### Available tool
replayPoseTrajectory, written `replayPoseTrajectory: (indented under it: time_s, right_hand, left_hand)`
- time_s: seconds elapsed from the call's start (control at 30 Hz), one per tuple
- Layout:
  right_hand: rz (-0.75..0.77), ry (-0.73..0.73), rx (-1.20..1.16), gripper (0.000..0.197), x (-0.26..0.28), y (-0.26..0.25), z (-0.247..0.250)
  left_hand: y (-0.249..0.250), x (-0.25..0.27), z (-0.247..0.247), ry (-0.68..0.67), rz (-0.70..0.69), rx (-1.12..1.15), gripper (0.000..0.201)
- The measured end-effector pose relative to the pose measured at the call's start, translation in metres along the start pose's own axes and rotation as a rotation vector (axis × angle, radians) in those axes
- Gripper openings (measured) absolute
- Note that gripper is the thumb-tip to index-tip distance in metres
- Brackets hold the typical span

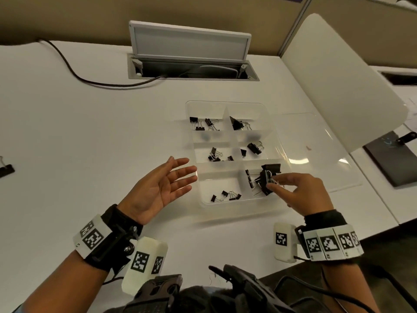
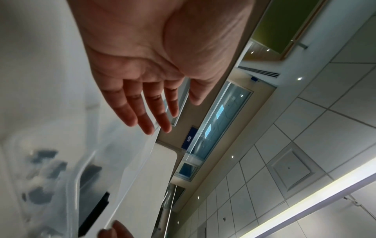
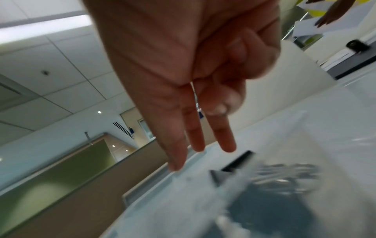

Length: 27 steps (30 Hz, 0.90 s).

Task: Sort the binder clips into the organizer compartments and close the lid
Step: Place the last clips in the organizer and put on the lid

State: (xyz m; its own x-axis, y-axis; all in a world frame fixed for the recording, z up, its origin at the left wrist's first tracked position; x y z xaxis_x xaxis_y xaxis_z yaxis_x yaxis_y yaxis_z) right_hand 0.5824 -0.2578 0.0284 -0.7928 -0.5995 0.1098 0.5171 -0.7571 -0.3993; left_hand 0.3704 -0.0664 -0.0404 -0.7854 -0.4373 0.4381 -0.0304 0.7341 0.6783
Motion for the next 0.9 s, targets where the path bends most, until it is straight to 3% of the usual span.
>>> replayPoseTrajectory:
  time_s: [0.1, 0.17, 0.4, 0.5, 0.7, 0.9]
  right_hand:
    - [0.141, 0.091, -0.051, 0.033, 0.005, -0.037, 0.014]
    - [0.256, 0.071, -0.112, 0.03, 0.01, -0.076, 0.011]
    - [0.571, -0.177, -0.275, 0.021, 0.024, -0.24, -0.059]
    - [0.639, -0.34, -0.283, 0.021, 0.036, -0.3, -0.11]
    - [0.8, -0.555, -0.113, 0.034, 0.073, -0.383, -0.216]
    - [0.965, -0.589, 0.056, 0.049, 0.099, -0.45, -0.278]
  left_hand:
    - [0.019, 0.017, 0.025, 0.063, -0.064, -0.057, 0.038]
    - [0.037, 0.031, 0.048, 0.129, -0.117, -0.09, 0.034]
    - [0.107, 0.098, 0.157, 0.487, -0.342, -0.367, 0.012]
    - [0.133, 0.13, 0.215, 0.671, -0.4, -0.463, 0.014]
    - [0.171, 0.173, 0.314, 0.942, -0.398, -0.693, 0.037]
    - [0.176, 0.164, 0.367, 0.925, -0.227, -0.846, 0.056]
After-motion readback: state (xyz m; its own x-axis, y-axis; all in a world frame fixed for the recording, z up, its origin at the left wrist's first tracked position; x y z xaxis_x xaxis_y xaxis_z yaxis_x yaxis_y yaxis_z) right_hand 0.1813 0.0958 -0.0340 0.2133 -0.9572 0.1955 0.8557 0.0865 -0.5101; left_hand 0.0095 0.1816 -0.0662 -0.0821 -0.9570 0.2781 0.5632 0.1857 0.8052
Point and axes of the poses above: each hand's wrist, its own x-axis away from the middle knuckle, its own z-axis out of the back of the hand, y = z × x, the point moved 10 cm from there along -x, towards the middle knuckle, and after that the axes turned 3 degrees about y, right-handed, at the moved point
